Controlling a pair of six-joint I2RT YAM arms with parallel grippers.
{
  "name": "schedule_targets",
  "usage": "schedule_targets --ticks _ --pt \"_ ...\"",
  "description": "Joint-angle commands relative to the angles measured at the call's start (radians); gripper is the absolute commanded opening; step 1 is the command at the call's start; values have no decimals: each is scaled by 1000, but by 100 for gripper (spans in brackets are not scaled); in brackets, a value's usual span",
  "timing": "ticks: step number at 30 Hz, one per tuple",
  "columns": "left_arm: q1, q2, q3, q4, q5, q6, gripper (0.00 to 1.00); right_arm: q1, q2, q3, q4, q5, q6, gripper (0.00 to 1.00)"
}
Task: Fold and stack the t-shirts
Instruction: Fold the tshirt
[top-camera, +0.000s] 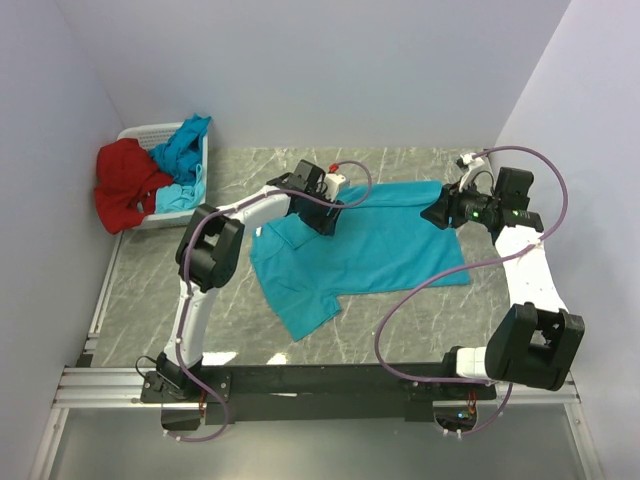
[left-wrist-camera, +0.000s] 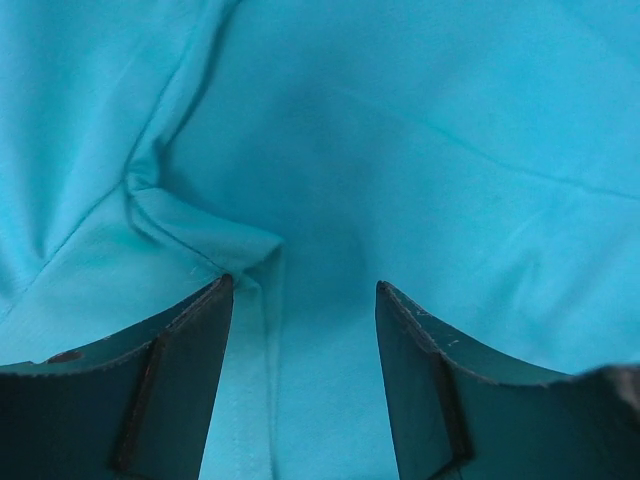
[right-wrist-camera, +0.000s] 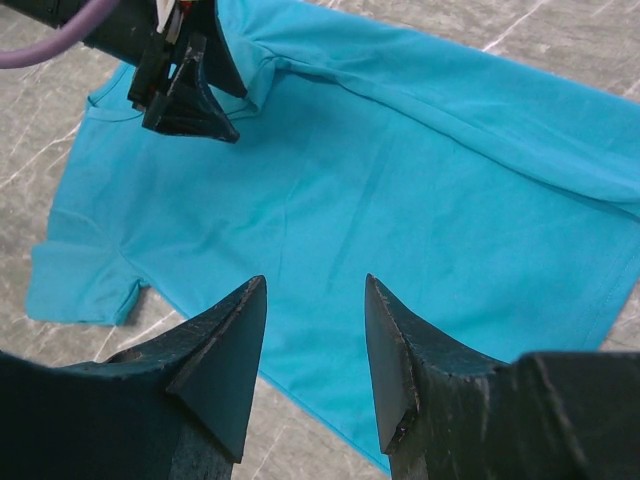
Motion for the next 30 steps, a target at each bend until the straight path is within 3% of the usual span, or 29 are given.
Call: schedule_targets --ticks 1,6,8,12,14,17,23,30 --pt "-2 -51 -4 30 98 0 64 -12 8 -2 6 -24 -10 51" --pt "5 -117 -59 74 83 -11 64 -14 23 1 1 -13 -19 51" --pt "40 -190 -136 184 32 -75 63 -15 41 9 -2 2 -22 51" --pt "204 -310 -306 408 115 -340 62 -17 130 66 11 83 25 51" --pt "304 -330 -366 468 161 -468 53 -17 249 174 -25 147 41 50" --pt "369 -316 -371 464 166 -512 47 -17 448 370 -112 244 61 47" --pt "393 -249 -307 406 179 -509 40 -15 769 729 -239 353 96 29" --pt "398 -146 -224 360 193 -497 38 -3 971 949 -296 401 155 20"
